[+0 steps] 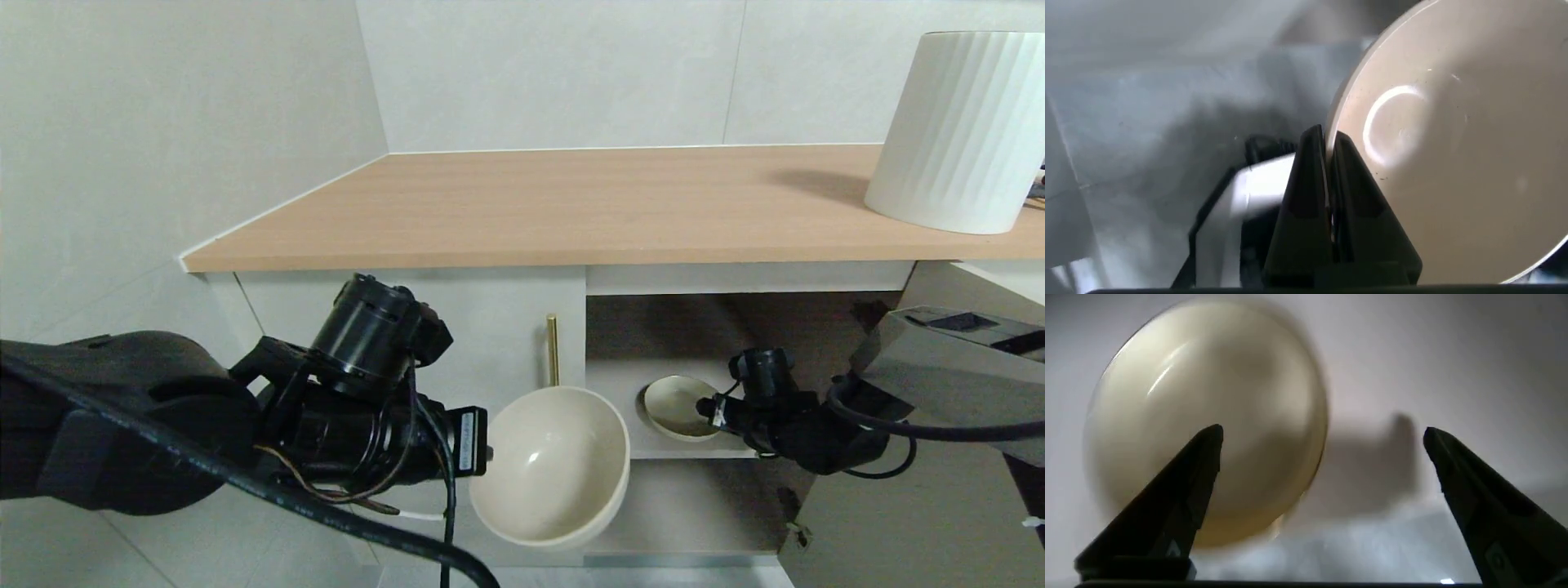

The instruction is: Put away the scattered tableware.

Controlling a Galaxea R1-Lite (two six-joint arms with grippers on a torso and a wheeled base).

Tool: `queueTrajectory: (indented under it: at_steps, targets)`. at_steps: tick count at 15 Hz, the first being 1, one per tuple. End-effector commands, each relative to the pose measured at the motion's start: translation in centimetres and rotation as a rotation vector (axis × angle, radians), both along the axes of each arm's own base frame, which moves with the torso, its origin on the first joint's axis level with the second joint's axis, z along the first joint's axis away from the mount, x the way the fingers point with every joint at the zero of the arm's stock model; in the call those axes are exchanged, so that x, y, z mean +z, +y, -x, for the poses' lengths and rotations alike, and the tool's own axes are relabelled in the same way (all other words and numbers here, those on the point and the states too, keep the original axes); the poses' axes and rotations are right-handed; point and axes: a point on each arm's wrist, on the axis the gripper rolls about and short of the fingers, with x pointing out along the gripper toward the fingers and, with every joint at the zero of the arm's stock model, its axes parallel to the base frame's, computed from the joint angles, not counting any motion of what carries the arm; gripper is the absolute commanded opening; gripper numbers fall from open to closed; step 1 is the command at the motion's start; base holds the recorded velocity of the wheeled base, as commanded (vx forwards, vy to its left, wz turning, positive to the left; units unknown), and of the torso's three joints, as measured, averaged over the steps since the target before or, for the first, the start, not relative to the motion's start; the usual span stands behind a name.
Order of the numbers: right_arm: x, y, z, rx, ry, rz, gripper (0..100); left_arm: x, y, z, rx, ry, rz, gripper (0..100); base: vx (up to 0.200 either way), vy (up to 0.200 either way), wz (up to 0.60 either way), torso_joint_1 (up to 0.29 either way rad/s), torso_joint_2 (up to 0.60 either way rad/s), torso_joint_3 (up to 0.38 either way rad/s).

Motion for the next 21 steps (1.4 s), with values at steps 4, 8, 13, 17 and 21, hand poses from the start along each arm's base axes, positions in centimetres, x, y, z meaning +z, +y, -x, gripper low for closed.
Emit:
queueTrajectory:
  at_steps: [4,8,13,17,21]
  targets:
    - [9.8,4.4,8.7,0.344,-0.007,-0.105,100,-3.9,-2.4,0.3,-0.071,0.077,-0.123,0,0.0,0.0,0.0,0.0,0.0,0.0]
    - [14.1,5.4,13.5,0.545,0.074,-0.183,100,-7.6,-3.9,-0.1,-0.047,0.105,-0.278,0,0.0,0.0,0.0,0.0,0.0,0.0]
    - [14.2,7.4,18.3,0.793,0.186,-0.088,100,-8.6,-4.3,-0.2,-0.042,0.106,-0.319,0,0.0,0.0,0.0,0.0,0.0,0.0]
    - [12.6,8.3,19.0,0.832,0.239,-0.032,100,-8.0,-4.6,-0.1,-0.041,0.085,-0.313,0,0.0,0.0,0.0,0.0,0.0,0.0]
    - [10.3,9.5,18.7,0.787,0.286,0.061,100,-7.1,-4.9,0.7,-0.036,0.032,-0.332,0,0.0,0.0,0.0,0.0,0.0,0.0]
